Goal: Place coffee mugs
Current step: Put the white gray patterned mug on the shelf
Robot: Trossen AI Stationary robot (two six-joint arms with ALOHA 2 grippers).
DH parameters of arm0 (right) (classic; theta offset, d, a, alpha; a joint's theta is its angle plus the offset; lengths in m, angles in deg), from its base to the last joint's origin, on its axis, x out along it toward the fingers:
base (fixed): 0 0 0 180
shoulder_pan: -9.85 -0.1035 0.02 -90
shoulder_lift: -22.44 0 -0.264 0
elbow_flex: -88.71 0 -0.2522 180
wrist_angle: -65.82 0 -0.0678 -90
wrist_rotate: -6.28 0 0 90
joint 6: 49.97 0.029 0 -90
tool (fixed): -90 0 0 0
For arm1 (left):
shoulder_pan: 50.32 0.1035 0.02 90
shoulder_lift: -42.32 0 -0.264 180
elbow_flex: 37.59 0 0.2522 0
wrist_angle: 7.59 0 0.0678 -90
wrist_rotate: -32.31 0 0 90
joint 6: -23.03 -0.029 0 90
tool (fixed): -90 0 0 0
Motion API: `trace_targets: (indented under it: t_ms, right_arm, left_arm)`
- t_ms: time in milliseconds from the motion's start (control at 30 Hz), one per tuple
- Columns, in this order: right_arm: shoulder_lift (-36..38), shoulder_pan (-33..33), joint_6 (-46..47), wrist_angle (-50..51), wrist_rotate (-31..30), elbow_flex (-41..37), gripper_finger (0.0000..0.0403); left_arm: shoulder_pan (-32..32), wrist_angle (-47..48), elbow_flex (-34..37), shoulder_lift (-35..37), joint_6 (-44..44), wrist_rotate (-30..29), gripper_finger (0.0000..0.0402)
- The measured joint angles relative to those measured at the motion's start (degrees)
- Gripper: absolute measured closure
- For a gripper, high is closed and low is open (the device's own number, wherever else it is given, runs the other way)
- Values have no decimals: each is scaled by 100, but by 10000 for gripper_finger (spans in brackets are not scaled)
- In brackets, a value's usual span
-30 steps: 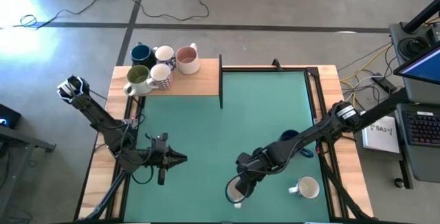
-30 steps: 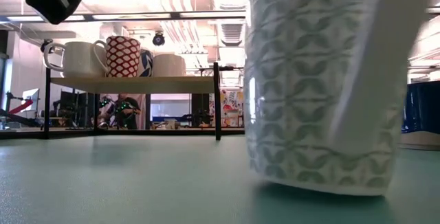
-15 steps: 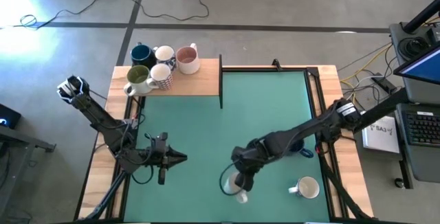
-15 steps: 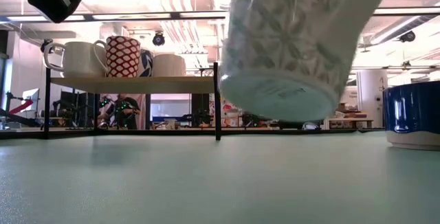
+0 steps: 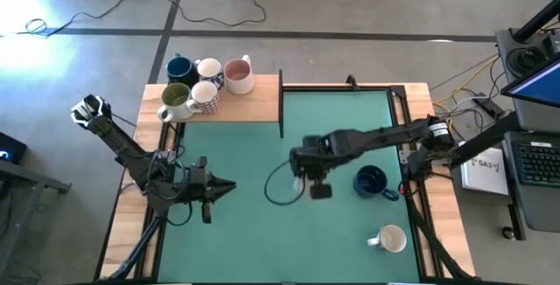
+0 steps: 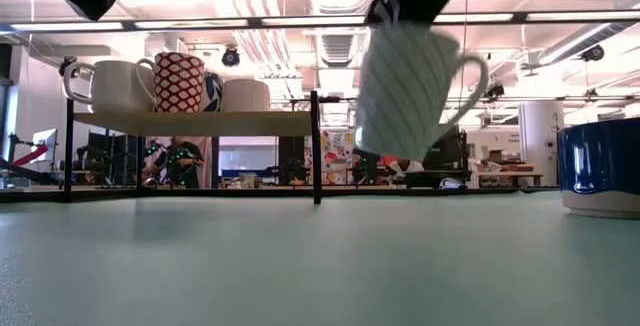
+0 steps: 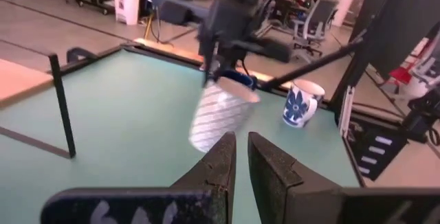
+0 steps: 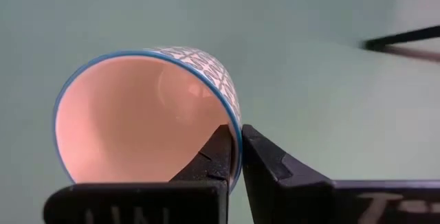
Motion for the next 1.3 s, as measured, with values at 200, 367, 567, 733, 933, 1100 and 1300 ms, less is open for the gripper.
trace_targets:
  t_ms: [200,367,567,733,933,1100,1300]
  right_arm:
    - [-2,525,-2068,69,-314,-31,390]
    - [-90,832,-3270,82,-288,-87,390]
    - [-372,1144,-3670,64,-286,-94,390]
    - [-646,1341,-3645,77,-290,-98,390]
    - [-658,1411,-3529,65,-266,-98,390]
    - [-610,1436,-3217,-53,-267,-98,383]
    - [-605,1488,-3076,-52,-246,-98,336]
  left_arm:
    - [61,2,0,187,-280,-194,380]
    - [122,9,0,241,-432,-318,380]
    - [222,36,0,246,-496,-351,380]
    - [307,136,0,255,-526,-356,380]
    - [398,221,0,298,-682,-373,380]
    - [432,235,0,317,-700,-392,380]
    - [441,254,0,320,-690,-392,380]
